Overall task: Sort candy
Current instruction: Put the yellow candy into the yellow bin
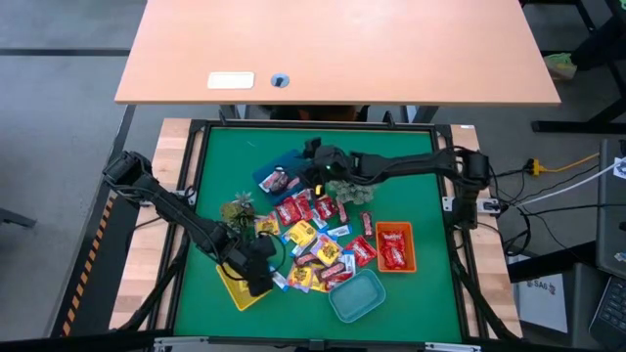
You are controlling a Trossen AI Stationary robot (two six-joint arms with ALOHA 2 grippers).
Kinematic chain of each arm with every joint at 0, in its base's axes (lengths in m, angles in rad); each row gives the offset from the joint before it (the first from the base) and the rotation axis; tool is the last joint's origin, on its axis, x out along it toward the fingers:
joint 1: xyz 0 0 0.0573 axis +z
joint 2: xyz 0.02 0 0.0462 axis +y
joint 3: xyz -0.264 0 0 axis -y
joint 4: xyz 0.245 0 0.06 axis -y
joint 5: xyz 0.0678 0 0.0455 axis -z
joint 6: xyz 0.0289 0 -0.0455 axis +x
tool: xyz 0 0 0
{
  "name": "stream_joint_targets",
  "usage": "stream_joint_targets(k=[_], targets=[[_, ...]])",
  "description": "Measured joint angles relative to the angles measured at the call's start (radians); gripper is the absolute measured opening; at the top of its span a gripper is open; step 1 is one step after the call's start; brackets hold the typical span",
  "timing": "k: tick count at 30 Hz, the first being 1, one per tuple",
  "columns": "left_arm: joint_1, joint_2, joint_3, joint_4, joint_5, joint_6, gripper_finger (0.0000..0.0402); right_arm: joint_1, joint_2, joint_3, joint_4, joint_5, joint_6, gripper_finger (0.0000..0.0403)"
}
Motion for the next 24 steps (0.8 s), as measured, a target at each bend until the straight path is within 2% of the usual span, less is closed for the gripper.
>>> stream_joint_targets(k=[5,13,18,24], targets=[[0.01,0.0,0.0,0.127,-0.026,0.112,0.0179,0.061,-0.103,0.001,-0.116,0.026,-0.001,0.0249],[0.058,0.0,0.0,0.178,-0.196,0.297,0.0179,0.176,-0.299,0.002,-0.383,0.056,0.019,0.0248],[0.089,0.014,0.0,0.174,-0.266,0.508,0.0179,0.237,-0.398,0.002,-0.547,0.061,0.131,0.0248],[0.112,0.103,0.0,0.171,-0.277,0.806,0.0179,0.282,-0.453,0.001,-0.717,0.033,0.272,0.0248]])
